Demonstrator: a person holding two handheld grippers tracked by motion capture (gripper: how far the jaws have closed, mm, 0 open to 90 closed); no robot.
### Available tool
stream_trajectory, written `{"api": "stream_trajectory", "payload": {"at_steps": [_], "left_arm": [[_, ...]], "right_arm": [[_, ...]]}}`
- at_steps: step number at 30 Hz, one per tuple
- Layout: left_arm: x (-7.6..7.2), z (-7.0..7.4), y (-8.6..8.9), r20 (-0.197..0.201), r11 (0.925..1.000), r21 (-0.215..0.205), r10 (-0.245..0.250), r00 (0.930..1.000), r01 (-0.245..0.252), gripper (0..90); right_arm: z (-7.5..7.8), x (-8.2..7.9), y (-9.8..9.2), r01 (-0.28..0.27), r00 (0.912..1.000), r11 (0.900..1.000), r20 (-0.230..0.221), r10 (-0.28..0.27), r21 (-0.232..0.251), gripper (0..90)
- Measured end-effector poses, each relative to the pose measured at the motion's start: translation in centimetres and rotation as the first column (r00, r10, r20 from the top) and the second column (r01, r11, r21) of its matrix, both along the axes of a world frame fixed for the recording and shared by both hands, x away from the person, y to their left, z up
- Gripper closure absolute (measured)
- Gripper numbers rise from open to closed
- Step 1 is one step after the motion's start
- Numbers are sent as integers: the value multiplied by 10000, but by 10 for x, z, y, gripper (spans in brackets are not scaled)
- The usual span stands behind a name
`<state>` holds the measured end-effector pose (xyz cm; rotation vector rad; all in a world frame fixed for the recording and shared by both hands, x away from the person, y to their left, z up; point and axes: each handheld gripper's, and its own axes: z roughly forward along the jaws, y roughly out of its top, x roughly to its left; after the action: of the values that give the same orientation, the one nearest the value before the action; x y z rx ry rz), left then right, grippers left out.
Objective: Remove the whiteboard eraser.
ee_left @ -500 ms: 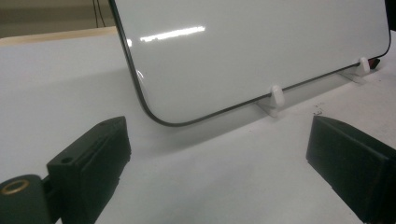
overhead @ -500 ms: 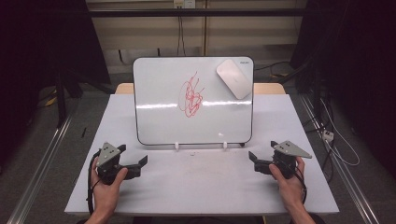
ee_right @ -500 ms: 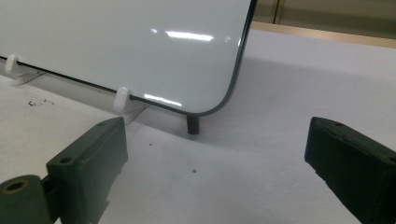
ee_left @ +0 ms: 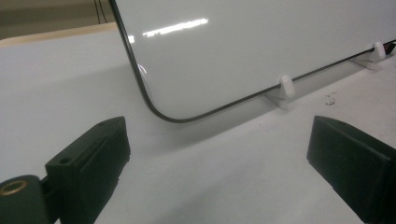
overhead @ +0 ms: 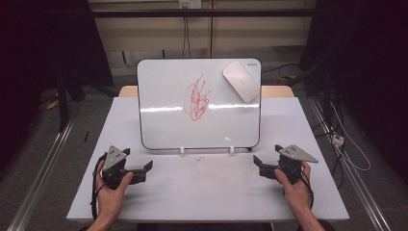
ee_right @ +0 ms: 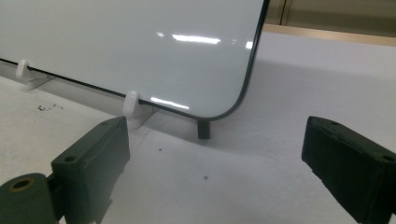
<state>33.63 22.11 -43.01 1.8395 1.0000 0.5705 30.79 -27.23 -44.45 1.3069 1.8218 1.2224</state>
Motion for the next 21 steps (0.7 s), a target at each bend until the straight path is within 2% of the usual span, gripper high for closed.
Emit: {"api": "stream_trajectory", "payload": {"at_steps": [3, 5, 7, 12, 13, 15, 17, 21], "left_arm": [[0, 0, -1, 9, 10000, 37, -53, 10000, 53, 57], [0, 1, -1, 90, 10000, 44, -64, 9999, 64, 56], [0, 1, -1, 76, 9999, 58, -101, 9999, 101, 56], [1, -1, -2, -4, 9999, 50, -93, 10000, 93, 56], [3, -1, -2, -15, 9997, 173, -148, 9999, 148, 56], [4, -2, -2, -46, 9999, 21, -98, 9999, 98, 56], [5, -2, -2, -91, 9999, 108, -124, 9999, 125, 56], [5, -3, -3, -76, 9998, 7, -173, 9998, 173, 56]], "right_arm": [[1, 1, 1, -27, 10000, 9999, 20, 27, 146, 72], [1, 2, 2, 27, 9997, 10000, 258, -27, -17, 89], [4, 3, 3, 23, 9995, 9999, 300, -27, 110, 84], [11, 8, 6, -363, 9984, 9993, 438, 361, 23, 66], [14, 11, 7, -541, 9976, 9985, 417, 545, -91, 63], [17, 13, 7, -677, 9965, 9976, 484, 682, -119, 61], [21, 16, 9, -886, 9948, 9961, 507, 887, -40, 54], [28, 24, 15, -1185, 9909, 9929, 632, 1188, -91, 54]]}}
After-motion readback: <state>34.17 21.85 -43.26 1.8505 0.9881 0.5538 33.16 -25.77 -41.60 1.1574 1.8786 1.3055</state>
